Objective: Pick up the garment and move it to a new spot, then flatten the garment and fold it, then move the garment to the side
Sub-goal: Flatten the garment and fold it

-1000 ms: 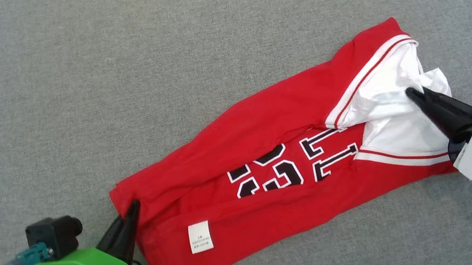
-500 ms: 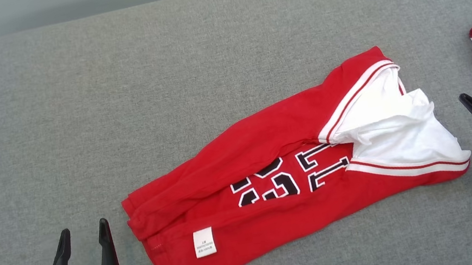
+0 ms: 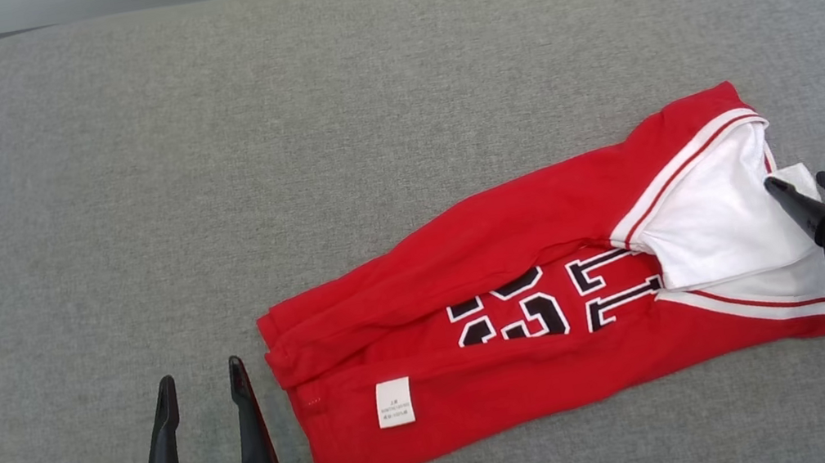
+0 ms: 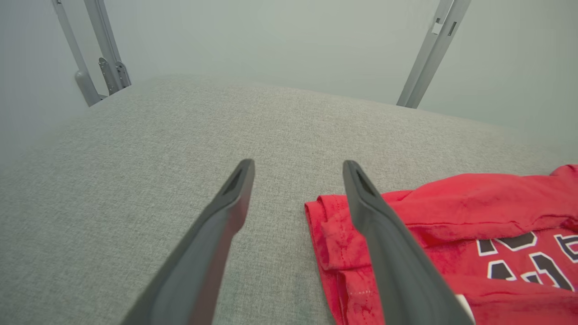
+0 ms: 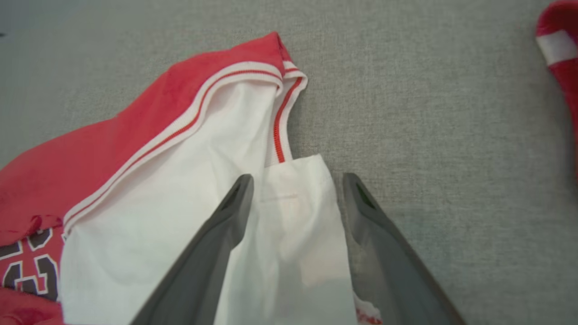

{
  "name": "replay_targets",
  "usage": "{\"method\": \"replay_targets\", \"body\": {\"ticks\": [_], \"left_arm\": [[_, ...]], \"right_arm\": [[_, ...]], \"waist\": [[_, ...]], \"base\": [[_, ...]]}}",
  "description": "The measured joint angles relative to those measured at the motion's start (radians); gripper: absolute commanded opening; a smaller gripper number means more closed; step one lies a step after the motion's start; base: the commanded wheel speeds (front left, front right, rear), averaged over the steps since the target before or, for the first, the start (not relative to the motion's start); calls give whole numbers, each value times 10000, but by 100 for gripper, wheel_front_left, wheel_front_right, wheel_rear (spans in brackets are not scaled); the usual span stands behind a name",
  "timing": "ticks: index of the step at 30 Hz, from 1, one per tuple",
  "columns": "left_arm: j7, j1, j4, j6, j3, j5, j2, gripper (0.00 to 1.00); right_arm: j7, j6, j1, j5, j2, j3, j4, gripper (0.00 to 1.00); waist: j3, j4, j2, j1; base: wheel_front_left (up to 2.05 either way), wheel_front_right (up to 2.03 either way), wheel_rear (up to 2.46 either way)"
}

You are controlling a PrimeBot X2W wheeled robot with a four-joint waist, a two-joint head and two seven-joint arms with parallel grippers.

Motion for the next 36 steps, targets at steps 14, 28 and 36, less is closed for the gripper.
{"method": "replay_targets", "body": {"ticks": [14,28,36], "left_arm": [[0,78,276,-1108,878,765,-658,100],[-2,179,499,-1369,995,727,-675,100],[-2,623,529,-1269,1045,658,-675,100]], "right_arm": [[1022,0,-287,573,242,686,245,0],[639,10,-888,876,-1323,-968,1151,0],[995,2,-632,560,-1896,-1363,-10,0]], "waist": [[153,316,0,0],[-116,-323,0,0],[-595,-481,0,0]], "base": [[0,0,0],[0,0,0],[0,0,0]]}}
